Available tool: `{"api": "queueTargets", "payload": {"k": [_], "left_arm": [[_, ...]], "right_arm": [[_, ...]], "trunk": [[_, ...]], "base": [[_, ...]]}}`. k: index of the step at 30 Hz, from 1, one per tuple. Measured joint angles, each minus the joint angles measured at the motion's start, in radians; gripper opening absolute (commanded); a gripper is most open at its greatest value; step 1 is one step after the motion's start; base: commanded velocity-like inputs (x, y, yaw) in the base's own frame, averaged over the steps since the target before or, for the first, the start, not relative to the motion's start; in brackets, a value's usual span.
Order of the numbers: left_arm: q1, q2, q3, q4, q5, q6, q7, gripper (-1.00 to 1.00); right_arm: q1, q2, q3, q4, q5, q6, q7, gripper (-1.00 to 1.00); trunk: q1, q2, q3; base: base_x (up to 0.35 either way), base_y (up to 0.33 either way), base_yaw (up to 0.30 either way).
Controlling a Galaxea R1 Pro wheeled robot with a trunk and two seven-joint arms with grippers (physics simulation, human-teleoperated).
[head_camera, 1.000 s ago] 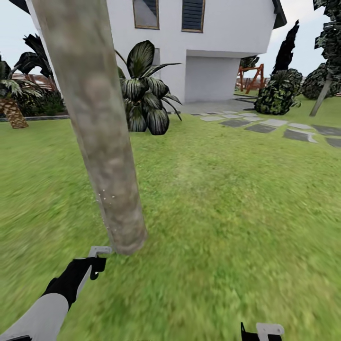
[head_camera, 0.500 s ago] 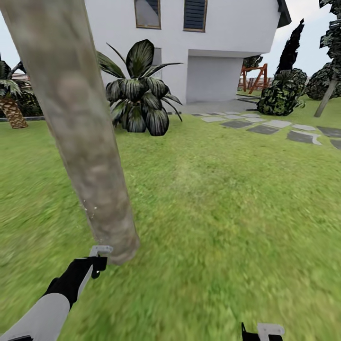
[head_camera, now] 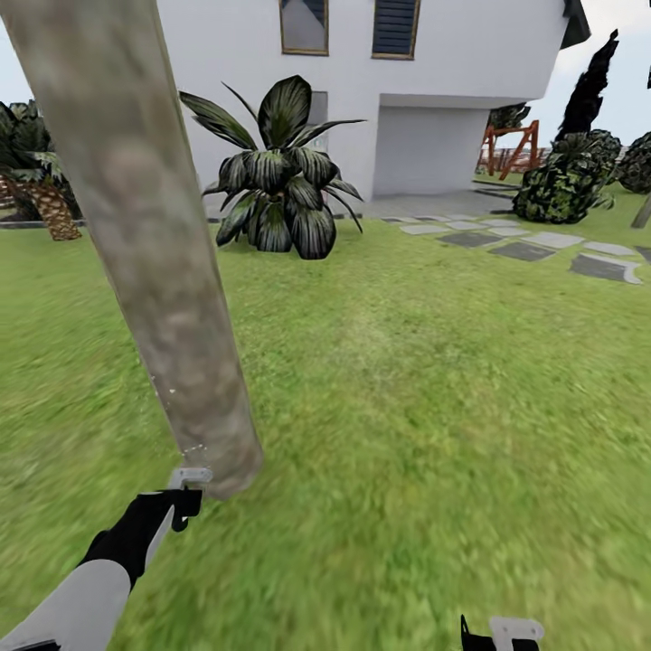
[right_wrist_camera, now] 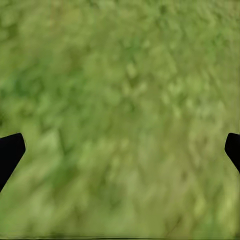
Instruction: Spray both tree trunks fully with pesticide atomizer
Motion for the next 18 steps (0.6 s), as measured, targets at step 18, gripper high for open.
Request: {"api": "queueTargets", "payload": {"k": [18], "left_arm": [[-0.085, 0.035, -0.034, -0.172, -0.007, 0.249, -0.027, -1.00]], "right_arm": [[0.000, -0.002, -0.001, 0.000, 0.000, 0.000, 0.000, 1.00]], "trunk": [[0.000, 0.000, 0.000]], "base": [[-0.008, -0.004, 0.101]]}}
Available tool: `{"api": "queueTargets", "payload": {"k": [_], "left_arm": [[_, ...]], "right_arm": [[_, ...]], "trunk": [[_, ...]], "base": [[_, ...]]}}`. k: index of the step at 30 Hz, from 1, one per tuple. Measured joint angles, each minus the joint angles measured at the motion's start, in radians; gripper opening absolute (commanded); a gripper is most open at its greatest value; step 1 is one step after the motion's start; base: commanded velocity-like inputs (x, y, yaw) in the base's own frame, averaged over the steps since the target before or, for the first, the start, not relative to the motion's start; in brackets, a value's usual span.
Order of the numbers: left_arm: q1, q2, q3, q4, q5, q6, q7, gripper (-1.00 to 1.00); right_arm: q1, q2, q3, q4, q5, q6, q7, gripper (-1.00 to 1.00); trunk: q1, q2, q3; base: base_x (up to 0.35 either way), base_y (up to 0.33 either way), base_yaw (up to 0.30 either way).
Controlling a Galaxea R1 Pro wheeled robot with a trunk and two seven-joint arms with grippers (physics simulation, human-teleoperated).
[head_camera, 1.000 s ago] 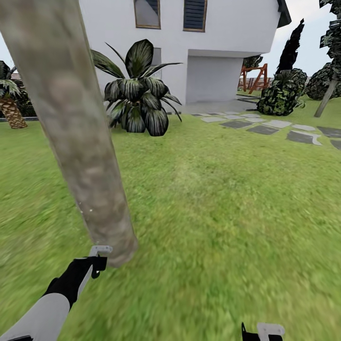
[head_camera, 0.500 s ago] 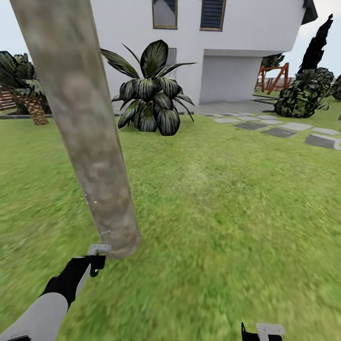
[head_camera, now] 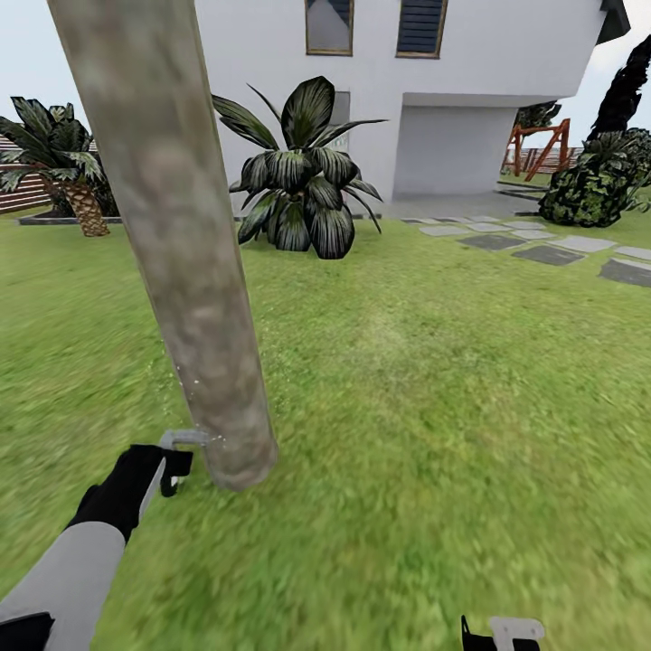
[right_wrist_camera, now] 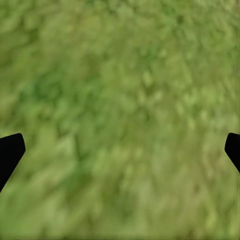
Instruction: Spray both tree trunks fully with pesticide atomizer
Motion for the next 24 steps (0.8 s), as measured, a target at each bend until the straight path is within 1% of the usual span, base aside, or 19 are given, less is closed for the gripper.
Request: {"api": "queueTargets", "payload": {"k": [2, 3, 4, 5, 6, 7, 9, 12, 14, 15, 16, 18, 21, 24], "left_arm": [[0.002, -0.003, -0.020, -0.001, 0.004, 0.001, -0.004, -1.00], [0.003, -0.007, -0.041, -0.001, 0.007, 0.003, -0.005, -1.00], [0.000, -0.014, -0.087, -0.011, 0.013, 0.005, -0.006, -1.00], [0.000, -0.021, -0.102, -0.021, 0.011, 0.005, -0.005, -1.00], [0.001, -0.034, -0.112, -0.030, 0.014, 0.005, -0.005, -1.00], [0.001, -0.044, -0.116, -0.033, 0.012, 0.003, -0.005, -1.00], [0.000, -0.053, -0.119, -0.036, 0.009, -0.004, -0.005, -1.00], [-0.004, -0.040, -0.111, -0.041, 0.006, -0.008, -0.007, -1.00], [-0.002, -0.017, -0.095, -0.063, 0.001, -0.009, -0.009, -1.00], [-0.001, -0.009, -0.092, -0.068, 0.006, -0.009, -0.009, -1.00], [0.000, -0.005, -0.091, -0.070, 0.008, -0.009, -0.009, -1.00], [0.001, -0.006, -0.094, -0.072, 0.011, -0.008, -0.009, -1.00], [0.003, -0.015, -0.098, -0.074, 0.010, -0.004, -0.009, -1.00], [0.003, -0.016, -0.098, -0.074, 0.010, -0.003, -0.009, -1.00]], "right_arm": [[0.000, -0.001, 0.000, 0.000, 0.000, 0.000, 0.000, 1.00], [0.000, -0.001, 0.000, 0.000, 0.000, 0.000, 0.000, 1.00], [0.000, -0.001, 0.000, 0.000, 0.000, 0.000, 0.000, 1.00], [0.000, -0.001, 0.000, 0.000, 0.000, 0.000, 0.000, 1.00], [0.000, -0.001, 0.000, 0.000, 0.000, 0.000, 0.000, 1.00], [0.000, -0.001, 0.000, 0.000, 0.000, 0.000, 0.000, 1.00], [0.000, -0.001, 0.000, 0.000, 0.000, 0.000, 0.000, 1.00], [0.000, 0.000, 0.000, 0.000, 0.000, 0.000, 0.000, 1.00], [0.000, 0.000, 0.001, -0.001, 0.000, 0.000, 0.000, 1.00], [0.000, 0.000, 0.001, -0.001, 0.000, 0.000, 0.000, 1.00], [0.000, 0.000, 0.000, -0.001, 0.000, 0.000, 0.000, 1.00], [0.000, 0.000, 0.001, -0.001, 0.000, 0.000, 0.000, 1.00], [0.000, 0.000, 0.001, -0.001, 0.000, 0.000, 0.000, 1.00], [0.000, 0.000, 0.001, -0.002, 0.000, 0.000, 0.000, 1.00]], "trunk": [[0.000, 0.000, 0.000], [0.000, 0.000, 0.000], [0.000, 0.000, 0.000], [0.000, 0.000, 0.000], [0.000, 0.000, 0.000], [0.000, 0.000, 0.000], [0.000, 0.000, 0.000], [0.000, 0.000, 0.000], [0.000, 0.000, 0.000], [0.000, 0.000, 0.000], [0.000, 0.000, 0.000], [0.000, 0.000, 0.000], [0.000, 0.000, 0.000], [0.000, 0.000, 0.000]], "base": [[0.000, 0.000, 0.000], [0.000, 0.000, 0.000], [0.000, 0.000, 0.000], [0.000, 0.000, 0.000], [0.000, 0.000, 0.000], [0.000, 0.000, 0.000], [0.000, 0.000, 0.000], [0.000, 0.000, 0.000], [0.000, 0.000, 0.066], [0.000, 0.000, 0.194], [0.000, 0.000, 0.224], [0.000, -0.074, 0.260], [0.000, -0.232, 0.251], [0.000, -0.265, 0.054]]}}
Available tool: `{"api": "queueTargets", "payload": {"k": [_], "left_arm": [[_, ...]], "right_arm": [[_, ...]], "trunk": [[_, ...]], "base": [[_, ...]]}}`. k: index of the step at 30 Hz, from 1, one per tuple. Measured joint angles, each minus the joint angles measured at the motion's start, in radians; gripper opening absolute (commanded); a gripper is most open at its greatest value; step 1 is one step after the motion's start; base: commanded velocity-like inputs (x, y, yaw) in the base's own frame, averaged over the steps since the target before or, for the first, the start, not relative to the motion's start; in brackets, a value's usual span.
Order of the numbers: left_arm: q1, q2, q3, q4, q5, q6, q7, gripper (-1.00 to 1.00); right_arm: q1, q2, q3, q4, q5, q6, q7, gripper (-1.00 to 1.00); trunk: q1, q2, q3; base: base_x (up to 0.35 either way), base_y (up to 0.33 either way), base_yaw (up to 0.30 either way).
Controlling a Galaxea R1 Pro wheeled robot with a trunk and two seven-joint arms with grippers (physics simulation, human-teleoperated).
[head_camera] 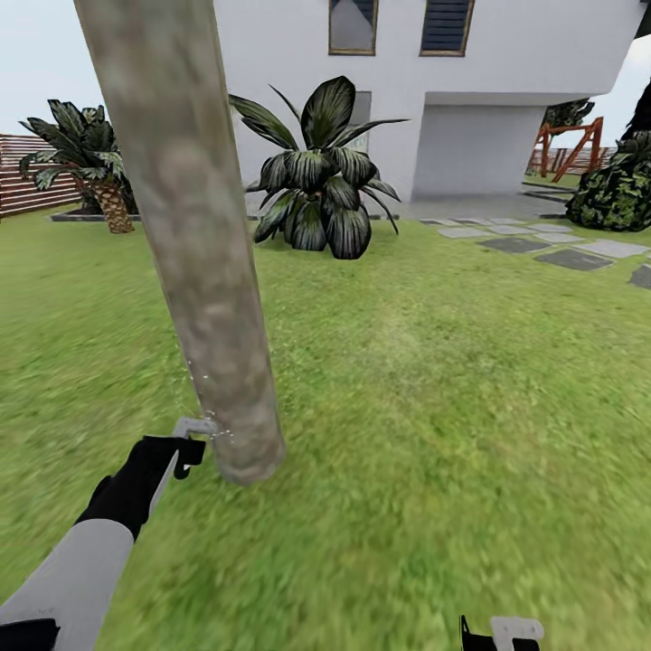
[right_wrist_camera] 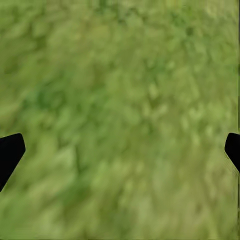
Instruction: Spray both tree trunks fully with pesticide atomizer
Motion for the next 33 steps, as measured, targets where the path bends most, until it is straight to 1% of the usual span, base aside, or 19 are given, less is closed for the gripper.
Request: {"api": "queueTargets", "payload": {"k": [14, 24, 27, 29, 30, 31, 32, 33], "left_arm": [[-0.013, 0.000, 0.001, -0.009, 0.001, 0.003, 0.001, -1.00], [-0.012, 0.001, 0.006, -0.018, 0.001, 0.005, 0.003, -1.00], [-0.009, 0.007, 0.010, -0.018, -0.001, 0.006, 0.004, -1.00], [-0.003, 0.016, 0.014, -0.015, -0.004, 0.005, 0.007, -1.00], [0.002, 0.027, 0.035, -0.012, -0.011, 0.004, 0.012, -1.00], [0.003, 0.033, 0.053, -0.008, -0.009, 0.003, 0.014, -1.00], [0.004, 0.035, 0.064, -0.006, -0.008, 0.003, 0.016, -1.00], [0.004, 0.035, 0.068, -0.005, -0.006, 0.002, 0.016, -1.00]], "right_arm": [[0.000, 0.000, 0.000, 0.001, 0.000, 0.000, 0.000, 1.00], [0.000, 0.000, 0.000, 0.000, 0.000, 0.000, 0.000, 1.00], [0.000, 0.000, 0.000, 0.000, 0.000, 0.000, 0.000, 1.00], [0.000, 0.000, 0.000, 0.000, 0.000, 0.000, 0.000, 1.00], [0.000, 0.001, 0.000, 0.000, 0.000, 0.000, 0.000, 1.00], [0.000, 0.001, 0.000, 0.000, 0.000, 0.000, 0.000, 1.00], [0.000, 0.001, 0.000, 0.000, 0.000, 0.000, 0.000, 1.00], [0.000, 0.001, 0.000, 0.000, 0.000, 0.000, 0.000, 1.00]], "trunk": [[0.000, 0.000, 0.000], [0.000, 0.000, 0.000], [0.000, 0.000, 0.000], [0.000, 0.000, 0.000], [0.000, 0.000, 0.000], [0.000, 0.000, 0.000], [0.000, 0.000, 0.000], [0.000, 0.000, 0.000]], "base": [[0.000, -0.269, 0.001], [0.000, -0.270, 0.000], [0.000, -0.270, 0.139], [0.000, -0.270, 0.259], [0.000, -0.270, 0.272], [0.000, -0.270, 0.274], [0.000, -0.270, 0.275], [0.000, -0.270, 0.276]]}}
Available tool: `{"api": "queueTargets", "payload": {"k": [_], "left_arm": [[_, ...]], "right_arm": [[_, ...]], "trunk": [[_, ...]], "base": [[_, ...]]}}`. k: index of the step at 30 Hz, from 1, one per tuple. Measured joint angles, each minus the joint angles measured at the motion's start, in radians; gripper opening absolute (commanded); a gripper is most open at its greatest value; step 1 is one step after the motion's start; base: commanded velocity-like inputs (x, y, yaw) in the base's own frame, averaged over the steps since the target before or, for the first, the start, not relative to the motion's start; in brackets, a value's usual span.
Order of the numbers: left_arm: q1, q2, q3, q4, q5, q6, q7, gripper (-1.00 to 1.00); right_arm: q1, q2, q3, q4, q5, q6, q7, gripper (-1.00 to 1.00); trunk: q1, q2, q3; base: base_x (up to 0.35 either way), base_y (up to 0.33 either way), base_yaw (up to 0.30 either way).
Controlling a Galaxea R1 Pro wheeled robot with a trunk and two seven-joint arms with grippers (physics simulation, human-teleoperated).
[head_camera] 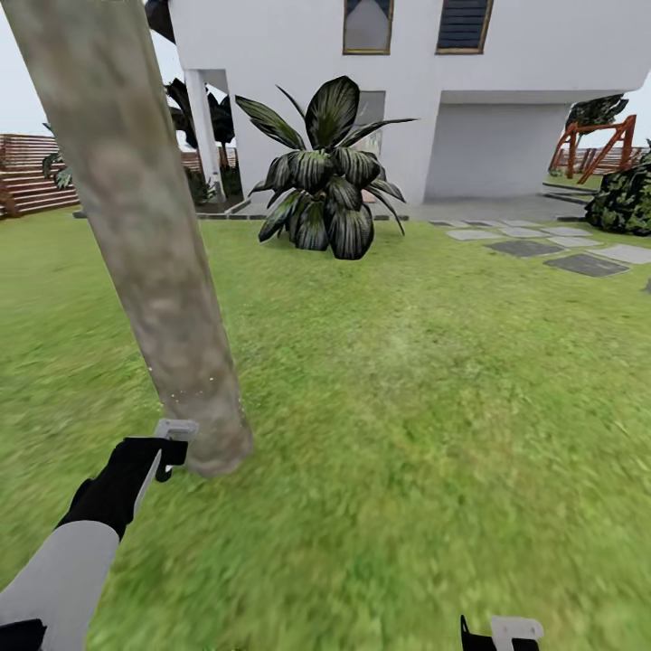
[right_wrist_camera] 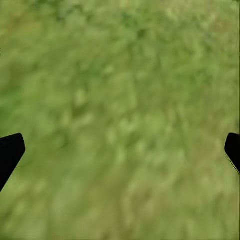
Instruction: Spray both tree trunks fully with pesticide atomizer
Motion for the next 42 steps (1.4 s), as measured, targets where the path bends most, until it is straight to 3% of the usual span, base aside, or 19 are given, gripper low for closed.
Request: {"api": "queueTargets", "payload": {"k": [6, 14, 16, 17, 19, 22, 27, 32, 34, 37, 42], "left_arm": [[-0.001, -0.019, 0.004, 0.000, 0.005, 0.000, 0.002, -1.00], [0.000, -0.003, 0.010, 0.001, -0.003, 0.002, 0.005, -1.00], [0.010, 0.013, 0.011, 0.005, -0.009, 0.001, 0.005, -1.00], [0.029, 0.037, 0.012, 0.010, -0.011, 0.001, 0.006, -1.00], [0.042, 0.049, 0.011, 0.023, -0.003, 0.000, 0.006, -1.00], [0.045, 0.040, 0.010, 0.038, 0.007, -0.004, 0.006, -1.00], [0.045, -0.004, 0.016, 0.038, 0.006, -0.007, 0.006, -1.00], [0.045, -0.001, 0.016, 0.028, 0.003, -0.006, 0.007, -1.00], [0.045, 0.010, 0.035, 0.034, -0.002, -0.007, 0.007, -1.00], [0.048, 0.026, 0.113, 0.040, -0.007, -0.011, 0.005, -1.00], [0.047, 0.013, 0.116, 0.038, 0.000, -0.011, 0.006, -1.00]], "right_arm": [[0.000, 0.000, 0.000, 0.000, 0.000, 0.000, 0.000, 1.00], [0.000, 0.000, 0.000, 0.000, 0.000, 0.000, 0.000, 1.00], [0.000, 0.000, 0.000, 0.000, 0.000, 0.000, 0.000, 1.00], [0.000, 0.000, 0.000, 0.000, 0.000, 0.000, 0.000, 1.00], [0.000, 0.000, 0.000, 0.000, 0.000, 0.000, 0.000, 1.00], [0.000, 0.000, 0.000, 0.000, 0.000, 0.000, 0.000, 1.00], [0.000, 0.000, 0.000, 0.000, 0.000, 0.000, 0.000, 1.00], [0.000, 0.000, 0.000, 0.000, 0.000, 0.000, 0.000, 1.00], [0.000, -0.001, 0.000, 0.000, 0.000, 0.000, 0.000, 1.00], [0.000, -0.001, 0.000, 0.001, 0.000, 0.000, 0.000, 1.00], [0.000, -0.001, 0.000, 0.001, 0.000, 0.000, 0.000, 1.00]], "trunk": [[0.000, 0.000, 0.000], [0.000, 0.000, 0.000], [0.000, 0.000, 0.000], [0.000, 0.000, 0.000], [0.000, 0.000, 0.000], [0.000, 0.000, 0.000], [0.000, 0.000, 0.000], [0.000, 0.000, 0.000], [0.000, 0.000, 0.000], [0.000, 0.000, 0.000], [0.000, 0.000, 0.000]], "base": [[0.098, -0.263, 0.155], [0.231, -0.185, 0.003], [0.244, -0.172, 0.129], [0.241, -0.174, 0.236], [0.203, -0.203, 0.261], [0.147, -0.237, 0.273], [0.113, -0.253, 0.277], [0.016, -0.269, 0.155], [0.001, -0.272, 0.010], [0.000, -0.273, 0.001], [0.058, -0.273, 0.000]]}}
